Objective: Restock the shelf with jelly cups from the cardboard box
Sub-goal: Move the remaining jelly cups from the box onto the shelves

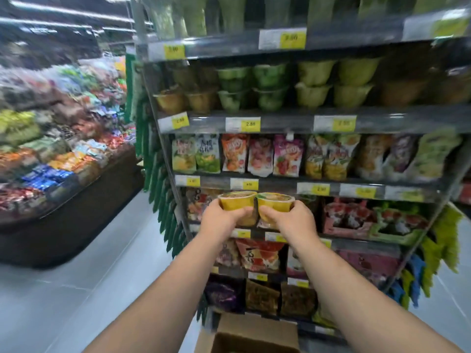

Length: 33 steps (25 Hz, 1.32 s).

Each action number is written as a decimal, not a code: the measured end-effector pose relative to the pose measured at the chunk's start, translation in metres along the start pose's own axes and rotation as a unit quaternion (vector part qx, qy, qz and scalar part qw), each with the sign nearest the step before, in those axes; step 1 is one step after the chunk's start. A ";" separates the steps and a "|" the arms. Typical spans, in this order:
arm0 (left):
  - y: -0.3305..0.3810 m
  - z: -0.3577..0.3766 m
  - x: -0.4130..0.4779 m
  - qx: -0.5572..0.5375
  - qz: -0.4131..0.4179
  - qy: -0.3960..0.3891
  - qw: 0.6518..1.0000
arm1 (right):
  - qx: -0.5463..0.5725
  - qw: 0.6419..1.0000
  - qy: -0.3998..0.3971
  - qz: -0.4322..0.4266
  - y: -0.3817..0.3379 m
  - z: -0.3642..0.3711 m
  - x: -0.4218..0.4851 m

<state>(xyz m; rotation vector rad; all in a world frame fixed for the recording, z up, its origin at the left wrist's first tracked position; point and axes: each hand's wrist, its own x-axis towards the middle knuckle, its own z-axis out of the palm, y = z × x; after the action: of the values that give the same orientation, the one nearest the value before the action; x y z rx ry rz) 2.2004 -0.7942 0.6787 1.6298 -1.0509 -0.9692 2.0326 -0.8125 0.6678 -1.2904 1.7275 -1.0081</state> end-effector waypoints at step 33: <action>0.201 -0.203 0.234 0.043 0.269 0.086 0.958 | 0.096 0.968 0.185 -0.141 -0.331 0.144 0.094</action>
<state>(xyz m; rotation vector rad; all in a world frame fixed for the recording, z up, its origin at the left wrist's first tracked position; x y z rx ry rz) 2.4233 -0.9959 0.8938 1.3541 -1.3326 -0.4182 2.2687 -0.9876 0.8978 -1.3047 1.6849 -1.6269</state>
